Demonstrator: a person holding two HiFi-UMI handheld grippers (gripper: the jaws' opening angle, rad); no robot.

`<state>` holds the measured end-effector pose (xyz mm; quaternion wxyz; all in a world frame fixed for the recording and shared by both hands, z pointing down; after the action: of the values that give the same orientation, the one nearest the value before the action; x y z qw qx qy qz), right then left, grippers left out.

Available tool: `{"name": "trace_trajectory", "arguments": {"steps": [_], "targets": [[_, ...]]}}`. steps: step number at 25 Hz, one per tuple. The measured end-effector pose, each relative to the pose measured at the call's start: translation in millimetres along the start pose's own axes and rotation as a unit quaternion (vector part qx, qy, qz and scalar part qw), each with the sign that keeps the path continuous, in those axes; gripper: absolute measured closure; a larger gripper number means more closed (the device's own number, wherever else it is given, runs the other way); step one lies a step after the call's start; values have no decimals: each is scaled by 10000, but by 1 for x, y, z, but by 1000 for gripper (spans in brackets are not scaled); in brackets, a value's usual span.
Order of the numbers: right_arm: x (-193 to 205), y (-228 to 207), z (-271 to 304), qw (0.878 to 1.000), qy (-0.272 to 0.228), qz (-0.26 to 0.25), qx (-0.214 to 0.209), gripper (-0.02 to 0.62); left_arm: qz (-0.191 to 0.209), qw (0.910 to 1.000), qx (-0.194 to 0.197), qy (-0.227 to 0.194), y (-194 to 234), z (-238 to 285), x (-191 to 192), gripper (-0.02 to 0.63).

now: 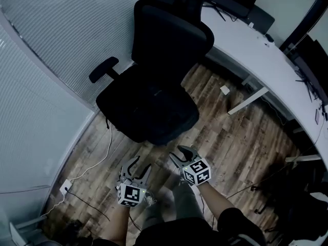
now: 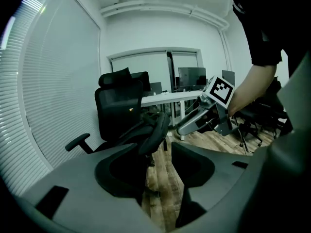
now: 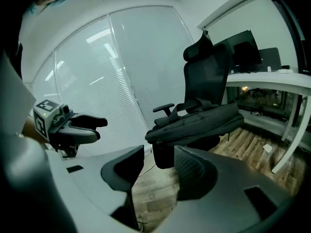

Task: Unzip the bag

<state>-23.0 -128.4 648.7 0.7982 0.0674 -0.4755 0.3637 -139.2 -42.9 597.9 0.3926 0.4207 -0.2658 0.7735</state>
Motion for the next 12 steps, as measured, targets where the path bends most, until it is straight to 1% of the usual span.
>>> {"name": "trace_trajectory", "arguments": {"steps": [3,6,12], "targets": [[9,-4,24,9996,116,-144,-216,422,188,9996,104,186,2,21,11,394],[17,-4,48,9985,199,-334,-373,422,226,9991,192,295,6,34,23,390],[30,-12,87,9978,167,-482,-422,422,354,9978,316,465,15,60,45,382]]}}
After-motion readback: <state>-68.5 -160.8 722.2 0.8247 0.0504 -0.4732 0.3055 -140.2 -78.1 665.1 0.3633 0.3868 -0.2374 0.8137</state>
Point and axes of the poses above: the fingertips, and each gripper's own axes: z forward along the fingers, y to its left, x out of its underside, the point moved 2 cm from there along -z, backward along the fingers, and after that the axes turned 9 degrees about x, right-handed, at the moved point
